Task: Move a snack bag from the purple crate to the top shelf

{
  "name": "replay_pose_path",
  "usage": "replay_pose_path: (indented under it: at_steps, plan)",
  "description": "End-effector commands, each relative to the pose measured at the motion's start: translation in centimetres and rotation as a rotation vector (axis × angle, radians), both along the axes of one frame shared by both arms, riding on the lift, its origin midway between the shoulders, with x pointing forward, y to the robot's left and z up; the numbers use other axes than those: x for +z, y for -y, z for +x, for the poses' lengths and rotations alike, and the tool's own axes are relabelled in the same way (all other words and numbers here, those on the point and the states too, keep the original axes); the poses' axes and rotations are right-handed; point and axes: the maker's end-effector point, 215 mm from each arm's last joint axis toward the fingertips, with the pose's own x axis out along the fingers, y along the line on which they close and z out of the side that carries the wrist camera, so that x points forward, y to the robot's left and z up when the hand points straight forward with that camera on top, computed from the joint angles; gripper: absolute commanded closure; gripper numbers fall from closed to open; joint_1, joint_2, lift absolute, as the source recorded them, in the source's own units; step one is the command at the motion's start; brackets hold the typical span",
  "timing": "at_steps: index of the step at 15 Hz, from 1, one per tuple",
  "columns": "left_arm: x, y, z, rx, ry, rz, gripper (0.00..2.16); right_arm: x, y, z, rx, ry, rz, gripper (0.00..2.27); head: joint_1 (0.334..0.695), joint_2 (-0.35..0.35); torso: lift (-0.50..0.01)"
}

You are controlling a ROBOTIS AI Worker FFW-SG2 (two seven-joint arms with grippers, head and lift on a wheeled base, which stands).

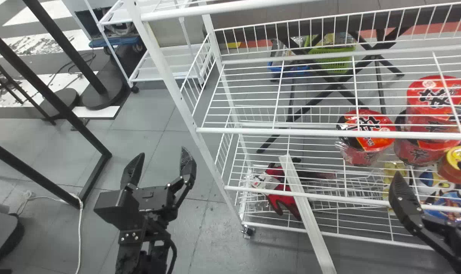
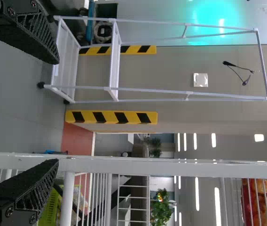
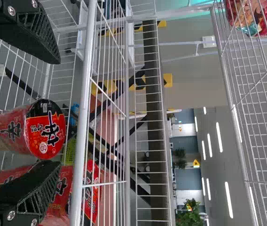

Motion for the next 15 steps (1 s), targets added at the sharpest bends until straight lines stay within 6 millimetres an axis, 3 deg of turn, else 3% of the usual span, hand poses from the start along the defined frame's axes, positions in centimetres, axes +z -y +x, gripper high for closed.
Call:
replay_pose_path:
  at_steps: [1, 10, 11, 12, 13, 15]
  plan:
    - [0.0, 0.0, 0.0, 0.000, 0.000, 0.000, 0.06, 0.2, -0.1, 0.0, 0.001, 0.004, 0.002, 0.03, 0.695, 0.303, -0.417]
    - [-0.2, 0.1, -0.1, -0.001, -0.003, -0.001, 0.06, 0.2, -0.1, -0.1, 0.000, 0.005, 0.004, 0.03, 0.695, 0.303, -0.453]
    - [-0.1, 0.1, -0.1, -0.001, -0.001, -0.001, 0.06, 0.4, 0.0, -0.1, -0.001, 0.016, 0.010, 0.03, 0.695, 0.303, -0.457]
    - [-0.2, 0.0, -0.2, 0.001, -0.004, 0.000, 0.06, 2.5, 0.3, -0.4, -0.003, 0.100, 0.041, 0.03, 0.695, 0.304, -0.449]
    - [0.0, 0.1, -0.1, -0.001, 0.000, 0.000, 0.06, 3.3, 0.5, -0.6, -0.006, 0.129, 0.052, 0.03, 0.695, 0.304, -0.449]
    - [-0.1, 0.1, -0.2, -0.001, -0.001, 0.000, 0.06, 3.0, 0.6, -0.6, -0.008, 0.123, 0.047, 0.03, 0.695, 0.303, -0.449]
